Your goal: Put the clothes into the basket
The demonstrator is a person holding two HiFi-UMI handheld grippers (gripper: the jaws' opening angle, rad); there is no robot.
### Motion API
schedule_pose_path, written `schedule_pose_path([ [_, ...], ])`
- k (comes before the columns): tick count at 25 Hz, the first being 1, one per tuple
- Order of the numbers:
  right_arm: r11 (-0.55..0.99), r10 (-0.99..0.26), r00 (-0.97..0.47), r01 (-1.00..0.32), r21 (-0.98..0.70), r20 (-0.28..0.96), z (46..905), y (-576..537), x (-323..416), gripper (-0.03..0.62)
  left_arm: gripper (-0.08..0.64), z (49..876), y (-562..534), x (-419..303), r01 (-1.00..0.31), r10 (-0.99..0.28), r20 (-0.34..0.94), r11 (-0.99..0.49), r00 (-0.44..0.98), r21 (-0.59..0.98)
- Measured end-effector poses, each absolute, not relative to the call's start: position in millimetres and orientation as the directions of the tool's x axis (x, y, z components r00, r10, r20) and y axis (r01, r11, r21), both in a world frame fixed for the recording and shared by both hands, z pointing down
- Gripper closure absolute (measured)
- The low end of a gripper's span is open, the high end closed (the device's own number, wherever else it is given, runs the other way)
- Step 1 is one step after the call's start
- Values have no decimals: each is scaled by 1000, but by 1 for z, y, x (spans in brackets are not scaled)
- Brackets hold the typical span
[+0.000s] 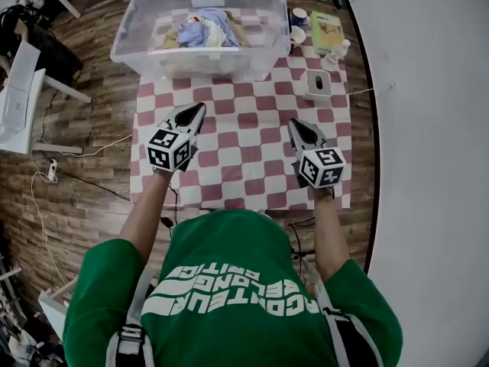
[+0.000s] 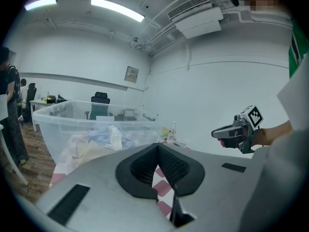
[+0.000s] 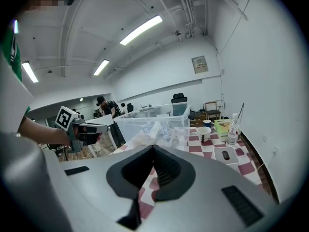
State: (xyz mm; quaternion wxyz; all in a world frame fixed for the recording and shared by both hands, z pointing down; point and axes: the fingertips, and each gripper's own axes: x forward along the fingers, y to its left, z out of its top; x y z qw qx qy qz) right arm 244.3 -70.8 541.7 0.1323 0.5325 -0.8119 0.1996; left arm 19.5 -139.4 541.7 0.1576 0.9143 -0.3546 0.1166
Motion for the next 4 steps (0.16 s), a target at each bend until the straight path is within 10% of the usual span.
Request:
schedule_pose_path([
  [4,351,-801,-397,-918,-187,448,547,-67,243,584,557,545,-136,17,-688,-610,332,-692,719,219],
])
